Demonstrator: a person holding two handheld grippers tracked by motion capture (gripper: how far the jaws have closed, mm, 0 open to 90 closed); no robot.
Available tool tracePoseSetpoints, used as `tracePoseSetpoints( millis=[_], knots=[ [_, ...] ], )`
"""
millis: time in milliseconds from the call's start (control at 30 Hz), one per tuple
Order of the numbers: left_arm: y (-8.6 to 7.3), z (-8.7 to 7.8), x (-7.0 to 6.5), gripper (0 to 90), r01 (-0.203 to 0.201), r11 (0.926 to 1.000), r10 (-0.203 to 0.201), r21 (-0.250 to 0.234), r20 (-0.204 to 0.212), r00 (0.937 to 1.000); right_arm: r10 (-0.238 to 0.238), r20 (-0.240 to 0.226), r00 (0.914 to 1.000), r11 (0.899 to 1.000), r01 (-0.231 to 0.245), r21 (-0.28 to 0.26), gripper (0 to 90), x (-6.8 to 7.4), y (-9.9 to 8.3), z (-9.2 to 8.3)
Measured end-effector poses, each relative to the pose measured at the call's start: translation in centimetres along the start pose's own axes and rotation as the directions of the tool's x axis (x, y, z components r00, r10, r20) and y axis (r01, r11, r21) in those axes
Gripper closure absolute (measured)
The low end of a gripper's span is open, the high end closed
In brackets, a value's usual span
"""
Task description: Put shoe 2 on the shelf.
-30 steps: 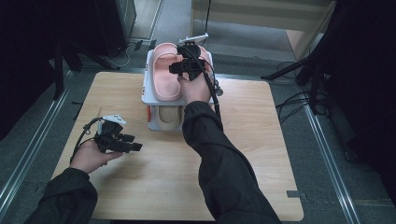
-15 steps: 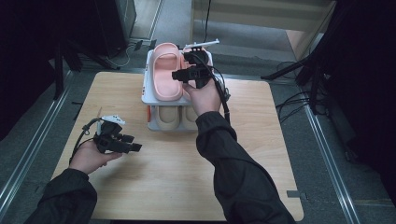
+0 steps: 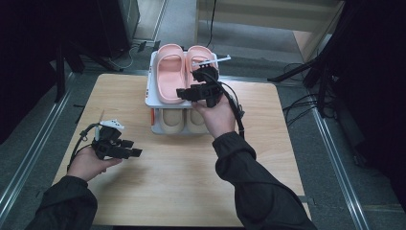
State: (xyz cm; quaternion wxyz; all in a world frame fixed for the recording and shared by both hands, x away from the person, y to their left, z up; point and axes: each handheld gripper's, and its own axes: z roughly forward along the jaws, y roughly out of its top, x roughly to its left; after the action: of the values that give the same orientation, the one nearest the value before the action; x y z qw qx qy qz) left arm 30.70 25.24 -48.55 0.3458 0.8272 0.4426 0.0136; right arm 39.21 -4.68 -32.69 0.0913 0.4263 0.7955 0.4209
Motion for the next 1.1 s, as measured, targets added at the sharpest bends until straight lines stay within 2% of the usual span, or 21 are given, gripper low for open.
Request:
tracePoseSetpoints(
  millis=[67,400,533,767,833,900,1000,1100],
  knots=[
    [-0.2,-0.1,0.0,40.8,0.006,1.0,-0.006,0.0,-0.004,1.0,-0.01,-0.041,0.9991,1.0,0.009,-0.011,47.4,0.0,-0.7,-0.4],
    [-1.1,-0.6,-0.3,40.7,0.011,0.9999,-0.011,0.0,-0.026,0.9996,-0.09,-0.108,0.9901,0.996,0.088,-0.022,47.9,0.4,-3.9,-1.7],
    [-1.4,-0.7,-0.5,40.5,0.008,1.0,-0.008,0.0,-0.029,0.9995,-0.08,-0.155,0.9847,0.997,0.078,-0.018,48.0,0.1,-5.4,-2.1],
    [-1.8,-0.9,-0.7,40.3,0.012,0.9999,-0.012,-0.006,-0.038,0.9992,-0.105,-0.187,0.9768,0.994,0.103,-0.021,47.7,-0.5,-7.7,-2.9],
    [-1.9,-1.0,-0.8,40.2,0.024,0.9996,-0.025,-0.017,-0.027,0.9993,-0.101,-0.199,0.9748,0.995,0.099,-0.024,47.7,-0.8,-8.3,-3.1],
    [-1.9,-1.1,-1.0,40.1,0.027,0.9992,-0.027,-0.029,-0.015,0.9995,-0.103,-0.224,0.9692,0.995,0.096,-0.039,47.7,-1.1,-9.1,-3.2],
    [-1.9,-1.2,-1.2,39.8,0.022,0.9992,-0.023,-0.034,-0.015,0.9996,-0.146,-0.214,0.9659,0.989,0.137,-0.053,47.5,-1.6,-10.2,-3.4],
    [-1.9,-1.1,-1.4,39.7,0.018,0.9994,-0.018,-0.029,-0.016,0.9997,-0.148,-0.22,0.9644,0.989,0.142,-0.043,47.3,-2.1,-11.2,-3.4]
  ],
)
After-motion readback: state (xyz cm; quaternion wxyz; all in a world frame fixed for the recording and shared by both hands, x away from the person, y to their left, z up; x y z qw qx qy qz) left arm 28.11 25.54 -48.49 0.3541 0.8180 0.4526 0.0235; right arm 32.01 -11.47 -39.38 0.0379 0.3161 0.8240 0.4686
